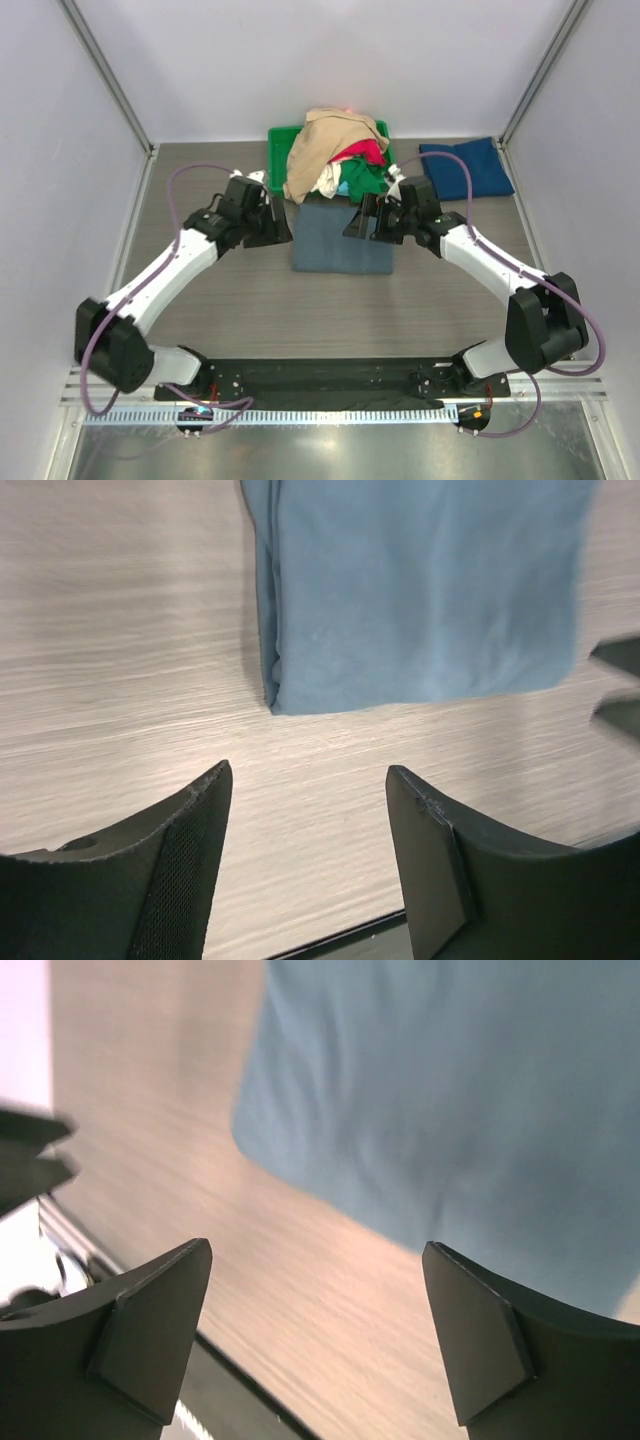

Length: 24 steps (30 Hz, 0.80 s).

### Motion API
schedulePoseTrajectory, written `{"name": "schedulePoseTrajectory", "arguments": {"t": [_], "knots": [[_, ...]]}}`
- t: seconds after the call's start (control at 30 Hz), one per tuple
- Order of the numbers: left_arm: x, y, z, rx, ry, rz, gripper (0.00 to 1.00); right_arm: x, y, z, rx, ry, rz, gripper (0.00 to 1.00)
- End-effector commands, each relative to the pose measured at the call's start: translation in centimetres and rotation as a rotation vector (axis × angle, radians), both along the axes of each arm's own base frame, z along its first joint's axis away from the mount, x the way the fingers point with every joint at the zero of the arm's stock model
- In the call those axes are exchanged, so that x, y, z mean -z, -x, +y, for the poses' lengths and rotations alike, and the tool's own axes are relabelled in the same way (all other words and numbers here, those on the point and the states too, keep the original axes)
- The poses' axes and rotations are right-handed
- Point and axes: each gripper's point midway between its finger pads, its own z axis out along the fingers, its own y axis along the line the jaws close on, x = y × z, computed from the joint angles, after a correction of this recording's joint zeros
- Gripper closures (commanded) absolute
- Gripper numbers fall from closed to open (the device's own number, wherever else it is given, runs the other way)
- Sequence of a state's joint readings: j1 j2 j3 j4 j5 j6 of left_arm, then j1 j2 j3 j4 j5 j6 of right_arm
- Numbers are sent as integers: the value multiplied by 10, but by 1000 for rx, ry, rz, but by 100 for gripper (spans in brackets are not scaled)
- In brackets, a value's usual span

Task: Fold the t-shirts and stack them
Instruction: Fold the tshirt, then neatly place the folded tshirt to the corner

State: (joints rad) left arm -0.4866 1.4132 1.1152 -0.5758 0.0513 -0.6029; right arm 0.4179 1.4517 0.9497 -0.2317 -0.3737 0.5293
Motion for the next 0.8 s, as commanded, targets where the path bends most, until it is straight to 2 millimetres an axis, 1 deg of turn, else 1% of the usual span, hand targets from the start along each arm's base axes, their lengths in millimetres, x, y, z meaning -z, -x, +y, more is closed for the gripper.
{"name": "schedulePoseTrajectory", "arguments": {"t": [0.0,0.03,0.07,0.1,0.13,0.17,0.2,0.23,0.27,0.3,0.33,0.37,0.4,0.43,0.47,0.5,0.57,0.6,0.67,0.7,0.77], "knots": [[-31,22,41,-20,-138,-48,35,-16,-15,-27,64,82,-28,6],[-32,32,49,-23,-161,-32,35,-11,-23,-41,102,94,-14,5],[-32,39,55,-28,-177,-30,35,-8,-25,-48,117,103,-5,5],[-43,46,62,-40,-174,-63,35,-5,-29,-56,138,110,0,4],[-42,54,71,-56,-198,-60,35,1,-33,-62,147,124,7,4],[-45,60,77,-65,-202,-71,35,6,-39,-75,180,143,11,4],[-49,69,84,-77,-196,-95,35,7,-45,-80,193,154,8,4],[-51,75,92,-100,-208,-106,35,17,-49,-85,201,171,30,4],[-52,80,95,-105,-203,-117,35,21,-55,-94,228,177,38,4],[-48,85,100,-115,-210,-119,35,21,-61,-96,240,177,33,4],[-56,93,106,-128,-196,-152,34,25,-66,-98,249,182,39,4],[-56,96,109,-132,-199,-161,33,34,-71,-98,251,187,51,4],[-59,99,112,-152,-188,-172,31,35,-78,-97,253,187,45,4],[-66,102,113,-157,-167,-201,31,38,-82,-98,261,193,42,4],[-69,104,110,-140,-144,-215,31,40,-88,-99,270,198,32,4],[-72,104,110,-133,-142,-228,30,49,-93,-101,274,207,43,4],[-75,103,113,-142,-156,-243,30,59,-102,-104,289,215,42,3],[-75,103,114,-141,-163,-246,30,72,-107,-106,296,217,69,3],[-75,101,115,-138,-173,-251,30,86,-113,-108,304,216,89,4],[-76,100,118,-151,-183,-259,30,98,-117,-108,304,215,112,4],[-74,99,118,-155,-184,-266,30,106,-123,-106,306,199,118,6]]}}
